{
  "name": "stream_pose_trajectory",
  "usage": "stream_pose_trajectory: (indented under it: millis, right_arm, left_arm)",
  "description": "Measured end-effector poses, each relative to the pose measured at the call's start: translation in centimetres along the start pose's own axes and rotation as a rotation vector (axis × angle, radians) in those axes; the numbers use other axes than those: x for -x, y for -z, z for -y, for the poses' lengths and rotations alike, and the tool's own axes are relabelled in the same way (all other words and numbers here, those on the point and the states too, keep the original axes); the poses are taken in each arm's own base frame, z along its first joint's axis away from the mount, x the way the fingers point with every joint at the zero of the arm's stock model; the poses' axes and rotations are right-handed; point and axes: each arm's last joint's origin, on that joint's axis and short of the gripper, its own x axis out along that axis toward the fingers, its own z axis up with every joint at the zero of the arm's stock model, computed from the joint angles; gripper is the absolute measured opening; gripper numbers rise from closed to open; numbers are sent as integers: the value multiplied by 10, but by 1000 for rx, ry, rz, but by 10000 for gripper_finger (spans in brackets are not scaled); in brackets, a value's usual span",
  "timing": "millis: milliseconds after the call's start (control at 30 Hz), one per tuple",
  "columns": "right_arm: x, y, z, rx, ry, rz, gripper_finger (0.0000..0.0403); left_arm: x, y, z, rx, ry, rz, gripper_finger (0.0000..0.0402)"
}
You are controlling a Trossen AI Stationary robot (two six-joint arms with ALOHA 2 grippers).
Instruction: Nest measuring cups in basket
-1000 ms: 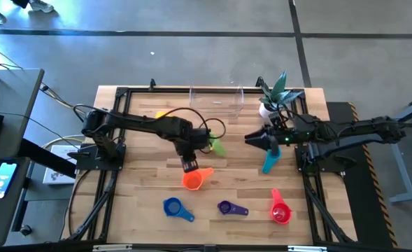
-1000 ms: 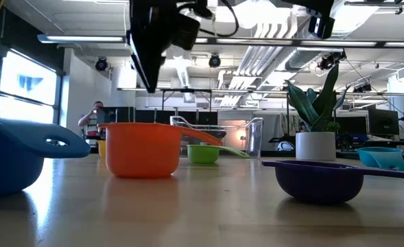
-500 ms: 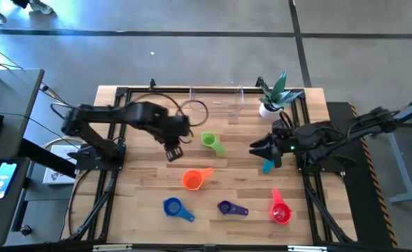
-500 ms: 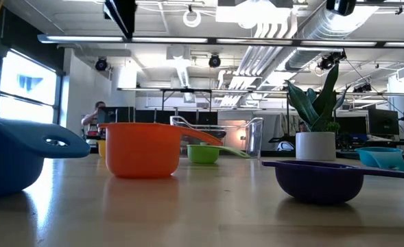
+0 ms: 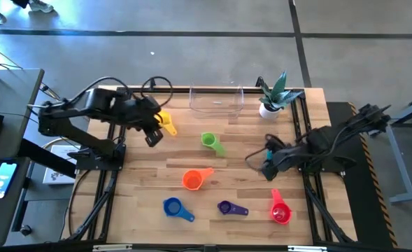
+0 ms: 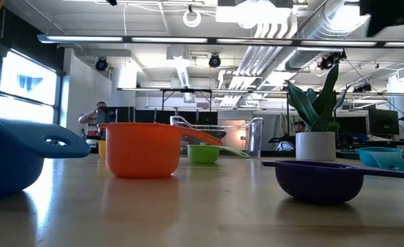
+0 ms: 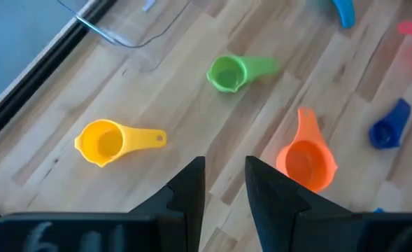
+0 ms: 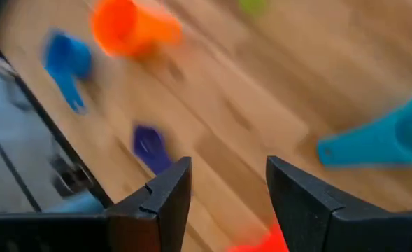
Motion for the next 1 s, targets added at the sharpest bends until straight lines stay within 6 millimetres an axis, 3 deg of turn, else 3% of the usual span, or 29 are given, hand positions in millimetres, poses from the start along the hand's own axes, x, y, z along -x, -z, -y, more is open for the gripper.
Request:
stream_pose_trajectory:
  millis: [167, 567, 1000]
  right_arm:
    - [-16, 15, -8, 24, 62, -122, 177]
    - [-41, 59, -23, 86, 150, -384, 177]
    - [-66, 119, -24, 136, 379, -481, 177]
  left_arm:
    - [7, 2, -5, 32, -21, 40, 92]
    - [0, 5, -5, -5, -48, 17, 92]
    - [-7, 6, -3, -10, -55, 6, 92]
